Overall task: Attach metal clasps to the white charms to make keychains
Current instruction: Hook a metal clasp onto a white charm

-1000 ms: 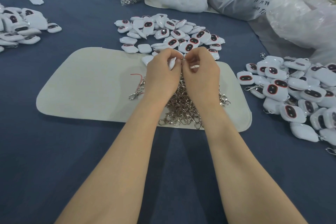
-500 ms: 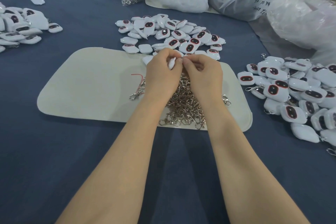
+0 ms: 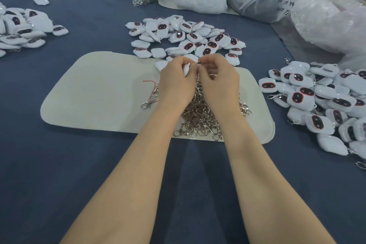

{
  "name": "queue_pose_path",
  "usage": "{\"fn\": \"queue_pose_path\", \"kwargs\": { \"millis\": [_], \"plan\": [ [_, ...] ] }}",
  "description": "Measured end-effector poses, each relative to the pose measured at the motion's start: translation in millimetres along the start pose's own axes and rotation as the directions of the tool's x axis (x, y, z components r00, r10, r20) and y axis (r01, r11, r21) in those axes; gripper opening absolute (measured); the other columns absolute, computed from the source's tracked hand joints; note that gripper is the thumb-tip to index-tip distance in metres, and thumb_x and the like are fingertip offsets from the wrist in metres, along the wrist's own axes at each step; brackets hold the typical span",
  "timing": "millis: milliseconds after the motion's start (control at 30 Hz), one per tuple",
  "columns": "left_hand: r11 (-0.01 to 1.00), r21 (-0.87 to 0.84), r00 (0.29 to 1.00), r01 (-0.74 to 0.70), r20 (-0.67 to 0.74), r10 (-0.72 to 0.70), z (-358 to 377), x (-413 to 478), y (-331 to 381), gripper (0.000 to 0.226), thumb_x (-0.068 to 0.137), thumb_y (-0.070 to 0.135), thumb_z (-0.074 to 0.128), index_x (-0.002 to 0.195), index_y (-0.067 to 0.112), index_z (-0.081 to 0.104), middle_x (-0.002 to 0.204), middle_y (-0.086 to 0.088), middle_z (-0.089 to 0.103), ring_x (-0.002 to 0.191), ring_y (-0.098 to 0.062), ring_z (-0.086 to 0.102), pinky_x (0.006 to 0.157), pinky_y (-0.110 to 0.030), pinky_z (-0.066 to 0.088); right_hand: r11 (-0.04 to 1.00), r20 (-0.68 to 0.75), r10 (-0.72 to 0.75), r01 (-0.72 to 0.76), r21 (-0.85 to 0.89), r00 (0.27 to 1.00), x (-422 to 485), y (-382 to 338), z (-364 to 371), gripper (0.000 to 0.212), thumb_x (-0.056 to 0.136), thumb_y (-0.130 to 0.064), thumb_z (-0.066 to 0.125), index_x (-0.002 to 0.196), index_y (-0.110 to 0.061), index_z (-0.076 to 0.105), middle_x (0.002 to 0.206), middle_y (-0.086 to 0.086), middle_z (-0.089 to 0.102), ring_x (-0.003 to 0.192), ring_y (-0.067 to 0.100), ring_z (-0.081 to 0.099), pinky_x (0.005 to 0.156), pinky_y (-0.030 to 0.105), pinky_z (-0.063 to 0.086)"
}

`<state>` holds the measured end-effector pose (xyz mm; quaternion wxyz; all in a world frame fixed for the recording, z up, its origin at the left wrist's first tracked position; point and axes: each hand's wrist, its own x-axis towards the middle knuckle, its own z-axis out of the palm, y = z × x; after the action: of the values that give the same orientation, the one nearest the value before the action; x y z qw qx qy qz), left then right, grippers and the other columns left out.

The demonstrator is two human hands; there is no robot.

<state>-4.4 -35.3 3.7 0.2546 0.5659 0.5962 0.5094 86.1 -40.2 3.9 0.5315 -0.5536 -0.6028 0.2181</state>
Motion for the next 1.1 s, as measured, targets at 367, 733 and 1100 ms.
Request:
{"fn": "queue_pose_path", "kwargs": {
  "millis": [367,733,1100],
  "plan": [
    [1.000,0.004,1.000,-0.006,0.015,0.006,-0.3,-1.2,0.6,0.005,0.093,0.021,0.056,0.089,0.019,0.060,0.090,0.006,0.060,0.082,-0.012,0.052,0.068,-0.020,0.036,1.000,-0.023,-0.023,0.023,0.016,0.999,-0.5,-1.4,-1.9,0.014,0.086,-0.002,0.061,0.087,-0.015,0.056,0.076,-0.015,0.055,0.063,-0.005,0.049,0.066,0.009,0.043],
    [0.999,-0.023,0.999,-0.044,0.009,0.045,-4.1,-1.6,6.3,0.009,0.092,0.016,0.056,0.086,0.021,0.059,0.087,0.007,0.060,0.086,-0.011,0.053,0.072,-0.018,0.037,0.999,-0.019,-0.016,0.017,0.045,1.000,-1.8,-4.7,-1.4,0.015,0.085,-0.003,0.061,0.084,-0.015,0.053,0.074,-0.012,0.055,0.063,0.000,0.048,0.066,0.016,0.046],
    [0.999,-0.024,0.999,-0.040,-0.001,0.040,-3.2,-2.7,5.1,0.007,0.092,0.017,0.056,0.091,0.017,0.063,0.088,0.007,0.061,0.089,-0.013,0.056,0.074,-0.021,0.040,0.998,-0.033,-0.059,0.059,0.016,0.998,-2.6,-4.3,0.0,0.014,0.086,-0.002,0.060,0.086,-0.014,0.055,0.075,-0.011,0.055,0.064,0.001,0.048,0.064,0.010,0.043]
  ]
}}
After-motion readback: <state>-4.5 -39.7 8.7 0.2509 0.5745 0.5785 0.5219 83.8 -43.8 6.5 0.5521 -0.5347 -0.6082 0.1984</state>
